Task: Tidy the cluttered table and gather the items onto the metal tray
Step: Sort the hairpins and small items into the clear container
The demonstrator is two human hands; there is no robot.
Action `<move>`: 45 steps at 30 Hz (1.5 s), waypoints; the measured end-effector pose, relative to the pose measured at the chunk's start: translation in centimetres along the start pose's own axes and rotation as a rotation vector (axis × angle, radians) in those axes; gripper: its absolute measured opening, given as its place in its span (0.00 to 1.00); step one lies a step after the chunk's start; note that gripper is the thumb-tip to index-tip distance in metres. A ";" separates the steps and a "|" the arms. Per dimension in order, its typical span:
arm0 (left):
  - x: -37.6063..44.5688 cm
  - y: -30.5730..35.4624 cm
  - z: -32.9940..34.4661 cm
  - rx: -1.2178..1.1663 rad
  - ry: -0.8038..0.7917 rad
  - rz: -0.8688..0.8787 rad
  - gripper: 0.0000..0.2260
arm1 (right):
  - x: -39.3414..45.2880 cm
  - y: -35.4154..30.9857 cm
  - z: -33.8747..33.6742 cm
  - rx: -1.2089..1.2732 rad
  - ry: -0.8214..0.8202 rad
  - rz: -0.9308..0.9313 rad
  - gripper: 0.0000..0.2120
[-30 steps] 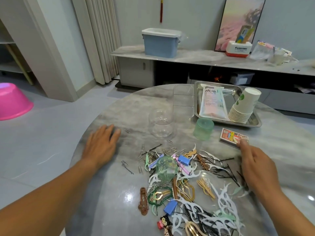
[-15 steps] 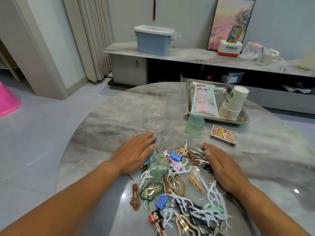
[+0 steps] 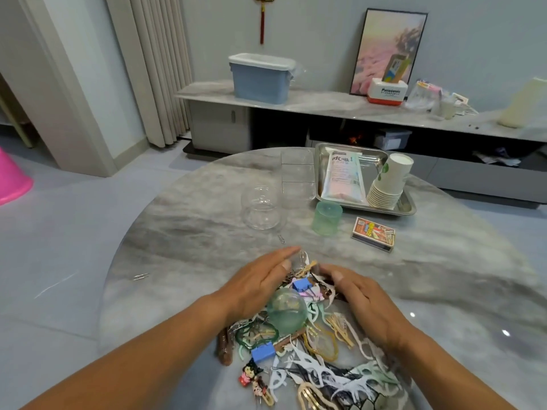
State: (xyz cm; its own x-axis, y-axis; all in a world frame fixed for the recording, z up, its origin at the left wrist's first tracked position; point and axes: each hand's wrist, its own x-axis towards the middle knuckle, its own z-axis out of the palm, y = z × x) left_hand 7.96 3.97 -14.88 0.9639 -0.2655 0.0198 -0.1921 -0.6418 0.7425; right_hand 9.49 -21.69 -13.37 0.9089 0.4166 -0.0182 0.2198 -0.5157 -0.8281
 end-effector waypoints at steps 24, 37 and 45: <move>-8.1 -2.5 -4.5 0.328 0.781 -0.349 0.28 | -2.0 0.1 -0.9 0.190 0.201 0.113 0.33; -9.9 -2.5 -1.4 0.305 0.249 -0.393 0.34 | -4.9 0.2 -1.8 0.156 0.243 0.151 0.27; -7.9 3.7 5.1 0.133 0.154 -0.192 0.36 | -8.2 0.9 -0.2 0.059 0.291 0.145 0.29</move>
State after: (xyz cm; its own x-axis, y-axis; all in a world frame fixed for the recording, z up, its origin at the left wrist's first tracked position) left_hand -1.29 0.00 -15.72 0.9997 -0.0243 -0.0038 -0.0160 -0.7612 0.6484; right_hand 2.28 -25.71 -13.82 0.9942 0.1063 0.0149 0.0670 -0.5060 -0.8599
